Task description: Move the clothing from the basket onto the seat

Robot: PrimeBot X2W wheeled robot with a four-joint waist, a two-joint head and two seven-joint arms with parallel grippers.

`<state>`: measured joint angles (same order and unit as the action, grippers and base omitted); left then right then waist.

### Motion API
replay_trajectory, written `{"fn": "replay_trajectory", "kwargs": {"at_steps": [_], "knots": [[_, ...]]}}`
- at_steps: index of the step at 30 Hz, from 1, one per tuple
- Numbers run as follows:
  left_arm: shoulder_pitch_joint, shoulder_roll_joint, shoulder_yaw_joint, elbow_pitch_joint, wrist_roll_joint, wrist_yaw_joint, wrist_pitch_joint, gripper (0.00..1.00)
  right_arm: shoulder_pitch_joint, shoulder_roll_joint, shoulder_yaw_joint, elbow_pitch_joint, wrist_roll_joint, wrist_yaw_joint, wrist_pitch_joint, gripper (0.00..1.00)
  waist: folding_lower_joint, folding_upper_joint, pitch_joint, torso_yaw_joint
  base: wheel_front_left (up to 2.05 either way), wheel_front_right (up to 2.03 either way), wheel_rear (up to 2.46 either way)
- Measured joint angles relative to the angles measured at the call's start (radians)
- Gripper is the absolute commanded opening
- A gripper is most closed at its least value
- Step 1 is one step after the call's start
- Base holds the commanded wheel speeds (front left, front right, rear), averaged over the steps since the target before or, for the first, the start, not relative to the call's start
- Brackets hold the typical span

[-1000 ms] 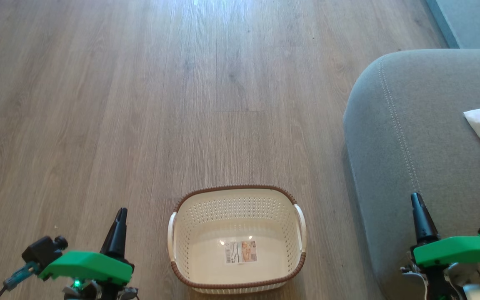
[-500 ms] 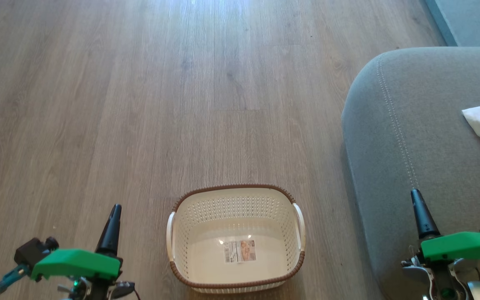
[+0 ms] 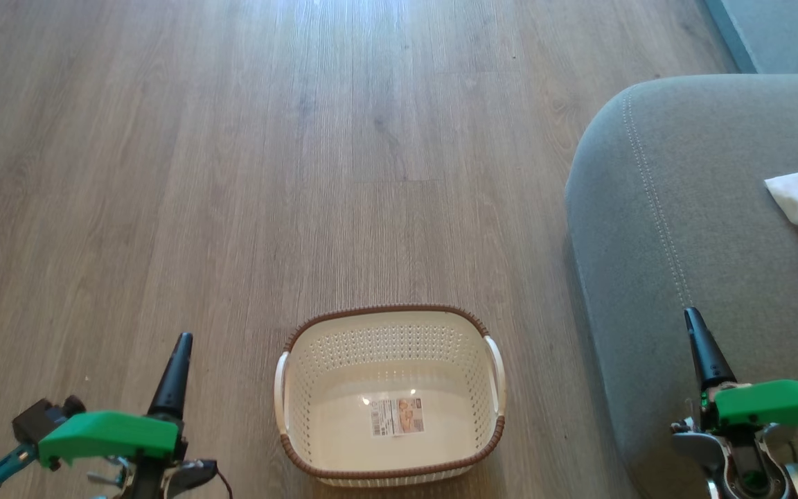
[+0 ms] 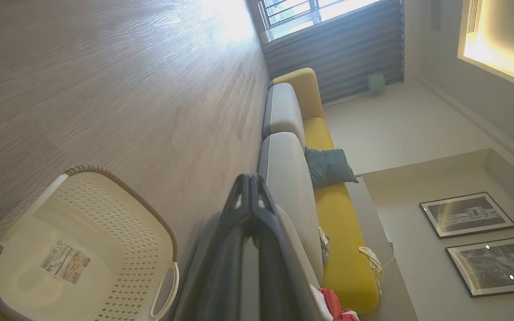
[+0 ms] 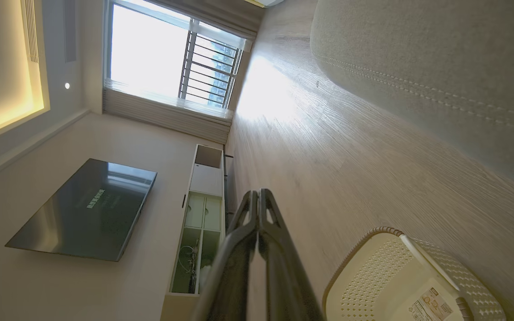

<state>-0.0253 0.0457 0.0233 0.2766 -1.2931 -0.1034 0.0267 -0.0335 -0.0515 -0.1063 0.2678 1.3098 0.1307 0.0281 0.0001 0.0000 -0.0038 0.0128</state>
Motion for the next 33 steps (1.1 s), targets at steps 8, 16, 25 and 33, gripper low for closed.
{"fn": "replay_trajectory", "kwargs": {"at_steps": [8,16,25,33], "knots": [[-0.006,0.000,0.012,0.000,-0.086,-0.008,0.026,0.00,0.000,0.002,-0.011,0.002,0.083,0.000,0.025,0.00,0.0000,0.0000,0.002,-0.004,0.00,0.00,0.00],[-0.019,-0.002,0.030,0.000,-0.176,-0.009,0.047,0.00,-0.002,0.005,-0.016,0.003,0.164,0.000,0.044,0.00,0.0000,0.0000,0.004,-0.007,0.00,0.00,0.00],[-0.020,-0.003,0.046,0.000,-0.274,-0.017,0.075,0.00,-0.022,0.005,-0.021,0.008,0.259,0.000,0.070,0.00,0.0000,0.0000,0.006,-0.012,0.00,0.00,0.00],[-0.034,-0.003,0.051,0.000,-0.309,-0.018,0.079,0.00,-0.022,0.005,-0.025,0.009,0.292,-0.001,0.079,0.00,0.0000,0.0000,0.007,-0.013,0.00,0.00,0.00]]}}
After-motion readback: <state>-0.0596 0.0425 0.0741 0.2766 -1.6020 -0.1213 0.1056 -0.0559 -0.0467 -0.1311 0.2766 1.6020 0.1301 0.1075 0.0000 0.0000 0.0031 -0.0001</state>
